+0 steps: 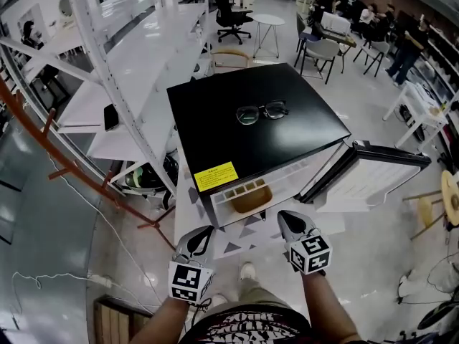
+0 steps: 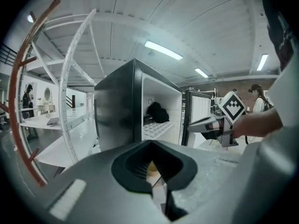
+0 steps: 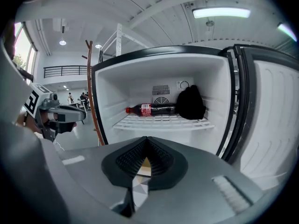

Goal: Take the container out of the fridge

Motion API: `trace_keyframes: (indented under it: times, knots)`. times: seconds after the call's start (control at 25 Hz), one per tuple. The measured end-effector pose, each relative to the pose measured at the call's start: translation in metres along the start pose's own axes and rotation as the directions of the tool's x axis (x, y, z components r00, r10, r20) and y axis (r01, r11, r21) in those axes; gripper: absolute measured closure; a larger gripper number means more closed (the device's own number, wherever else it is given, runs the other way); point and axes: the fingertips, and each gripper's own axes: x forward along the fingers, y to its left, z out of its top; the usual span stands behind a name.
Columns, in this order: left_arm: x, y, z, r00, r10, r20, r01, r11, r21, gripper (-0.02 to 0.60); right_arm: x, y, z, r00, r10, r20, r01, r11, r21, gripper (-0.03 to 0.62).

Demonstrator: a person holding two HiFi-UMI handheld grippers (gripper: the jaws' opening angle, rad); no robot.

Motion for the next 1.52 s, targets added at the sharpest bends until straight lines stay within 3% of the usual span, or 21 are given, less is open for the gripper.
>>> trace_keyframes:
  times: [0.32, 0.8, 1.12, 1.52]
  knots:
    - [0.019, -0.007, 0.000, 0.999, -0.022, -0.023, 0.023, 1.000, 0.009, 0.581, 0.031, -0.014, -0.026, 0.997, 0.034, -0.075, -0.033, 0.999, 0.019, 0.566]
    - [0.042, -0.011, 0.002, 0.999, -0.032, -0.044, 0.032, 0.999, 0.018, 0.581, 0.076, -0.042, -0.066, 0.978, 0.053, -0.201, -0.037, 0.996, 0.082, 0.459]
    - [0.045, -0.009, 0.003, 0.999, -0.010, -0.047, 0.010, 1.000, 0.009, 0.581, 0.108, -0.064, -0.103, 0.955, 0.051, -0.291, -0.010, 0.990, 0.139, 0.376]
    - [0.038, -0.011, 0.002, 0.999, 0.006, -0.047, -0.005, 1.000, 0.006, 0.581, 0.140, -0.090, -0.120, 0.950, 0.016, -0.313, 0.068, 0.964, 0.256, 0.322]
